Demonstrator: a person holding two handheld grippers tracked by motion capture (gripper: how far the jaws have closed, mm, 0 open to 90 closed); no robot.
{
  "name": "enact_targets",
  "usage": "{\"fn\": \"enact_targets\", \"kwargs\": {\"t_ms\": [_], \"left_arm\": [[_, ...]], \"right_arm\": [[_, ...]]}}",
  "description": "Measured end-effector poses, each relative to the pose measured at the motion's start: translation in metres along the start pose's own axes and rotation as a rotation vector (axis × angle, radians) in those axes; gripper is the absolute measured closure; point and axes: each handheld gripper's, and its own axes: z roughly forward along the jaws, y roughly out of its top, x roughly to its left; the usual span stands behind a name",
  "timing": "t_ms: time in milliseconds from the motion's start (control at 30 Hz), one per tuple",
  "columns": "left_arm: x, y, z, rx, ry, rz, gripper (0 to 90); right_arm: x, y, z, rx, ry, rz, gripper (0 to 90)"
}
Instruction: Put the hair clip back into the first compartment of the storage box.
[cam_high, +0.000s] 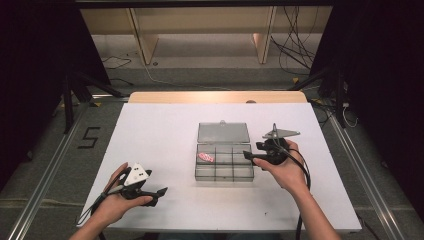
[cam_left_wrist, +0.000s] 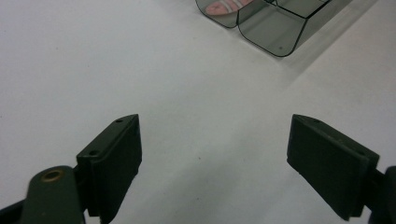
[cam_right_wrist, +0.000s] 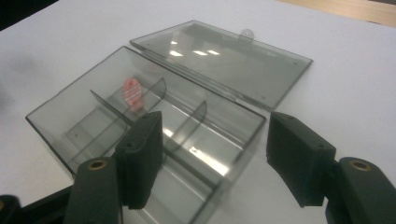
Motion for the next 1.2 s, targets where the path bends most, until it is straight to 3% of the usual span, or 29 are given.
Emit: {"fn": "enact_targets", "kwargs": {"t_ms": [300,667,1200], "left_arm": [[-0.001,-0.001,0.001,0.004,-0.005,-0.004,17.4],[-0.001,-0.001,0.0,0.003,-0.006,-0.003,17.4],[-0.001,-0.001,0.0,0.003,-0.007,0.006,17.3]], "right_arm": [[-0.013,-0.046,-0.025,-0.052,-0.036,0.033,33.8],[-0.017,-0.071,-0.041,-0.086,-0.052,0.043,32.8],[-0.01,-0.098,-0.045,-0.026,-0.065,0.019,30.1]]}}
